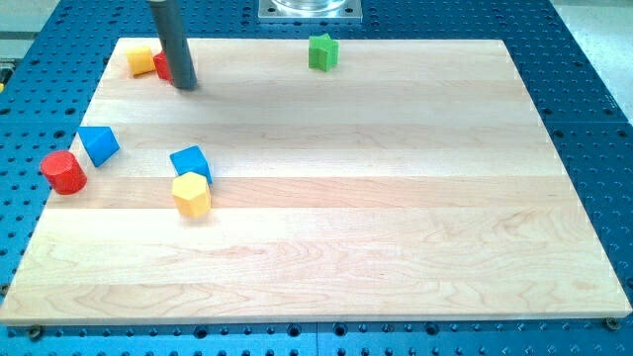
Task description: Separate the cube and the hexagon from each other
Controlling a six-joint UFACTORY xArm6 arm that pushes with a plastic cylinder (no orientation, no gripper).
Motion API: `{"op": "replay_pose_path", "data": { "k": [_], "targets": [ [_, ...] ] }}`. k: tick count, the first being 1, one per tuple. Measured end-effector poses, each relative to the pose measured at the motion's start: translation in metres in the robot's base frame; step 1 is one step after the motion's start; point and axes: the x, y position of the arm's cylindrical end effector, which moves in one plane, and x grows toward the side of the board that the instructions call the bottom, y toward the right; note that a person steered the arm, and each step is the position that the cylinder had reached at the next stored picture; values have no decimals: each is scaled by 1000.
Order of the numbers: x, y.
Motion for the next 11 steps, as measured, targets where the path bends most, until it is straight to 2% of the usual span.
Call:
{"op": "replay_pose_path", "data": {
  "k": [1, 2, 3, 5, 6, 7, 8, 9, 10, 11],
  "targets": [
    [30, 56],
    [111, 172],
    [204, 164],
    [239, 13],
    [296, 12],
    [264, -9],
    [170, -9],
    [135, 1],
    [151, 6],
    [122, -46]
  ]
}}
